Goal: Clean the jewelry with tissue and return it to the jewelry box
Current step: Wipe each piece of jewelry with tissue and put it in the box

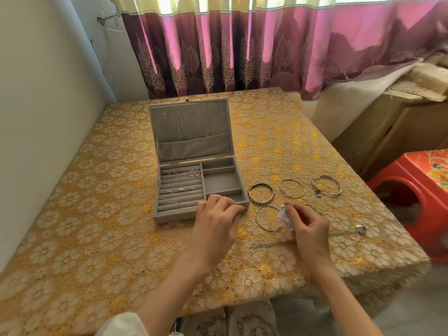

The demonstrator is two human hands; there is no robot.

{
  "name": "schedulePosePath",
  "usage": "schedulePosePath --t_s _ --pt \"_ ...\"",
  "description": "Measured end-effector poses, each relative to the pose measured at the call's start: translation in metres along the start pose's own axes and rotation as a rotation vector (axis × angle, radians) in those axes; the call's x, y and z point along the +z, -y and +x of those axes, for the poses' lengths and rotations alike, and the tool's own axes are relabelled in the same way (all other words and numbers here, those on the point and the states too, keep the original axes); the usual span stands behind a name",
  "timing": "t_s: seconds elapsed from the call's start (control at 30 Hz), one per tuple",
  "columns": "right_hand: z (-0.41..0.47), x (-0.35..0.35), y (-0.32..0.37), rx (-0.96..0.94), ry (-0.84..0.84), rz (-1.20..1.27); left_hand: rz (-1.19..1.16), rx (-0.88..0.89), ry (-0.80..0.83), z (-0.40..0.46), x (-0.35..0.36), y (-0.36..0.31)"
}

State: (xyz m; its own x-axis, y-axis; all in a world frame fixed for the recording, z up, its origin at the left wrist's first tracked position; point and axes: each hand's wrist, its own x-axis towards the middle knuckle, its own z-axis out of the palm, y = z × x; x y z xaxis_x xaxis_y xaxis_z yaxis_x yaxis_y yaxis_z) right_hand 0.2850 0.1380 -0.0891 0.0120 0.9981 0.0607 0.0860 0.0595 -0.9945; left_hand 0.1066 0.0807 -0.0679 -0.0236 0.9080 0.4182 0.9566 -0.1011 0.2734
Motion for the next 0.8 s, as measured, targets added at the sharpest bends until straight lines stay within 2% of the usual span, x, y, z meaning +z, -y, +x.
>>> schedulePosePath --t_s 0.13,0.27,0.37,0.53,0.67,0.8 --pt "0.007 -0.005 -0.011 -0.080 -0.032 -0.110 0.151 0.093 0.183 0.033 0.015 -0.024" --pt "0.009 -0.006 -0.015 -0.139 -0.049 -0.152 0.313 0.082 0.234 0.062 0.033 -0.034" --pt "0.009 -0.007 -0.015 -0.122 -0.062 -0.110 0.344 0.034 0.309 0.071 0.043 -0.032" --pt "0.009 -0.007 -0.017 -0.122 -0.079 -0.084 0.189 0.012 0.279 0.075 0.043 -0.025" --pt "0.009 -0.005 -0.016 -0.193 -0.052 -0.150 0.046 -0.005 0.191 0.081 0.029 -0.030" --pt "0.006 -0.005 -0.011 -0.187 -0.020 -0.105 -0.270 -0.067 0.134 0.086 0.001 -0.038"
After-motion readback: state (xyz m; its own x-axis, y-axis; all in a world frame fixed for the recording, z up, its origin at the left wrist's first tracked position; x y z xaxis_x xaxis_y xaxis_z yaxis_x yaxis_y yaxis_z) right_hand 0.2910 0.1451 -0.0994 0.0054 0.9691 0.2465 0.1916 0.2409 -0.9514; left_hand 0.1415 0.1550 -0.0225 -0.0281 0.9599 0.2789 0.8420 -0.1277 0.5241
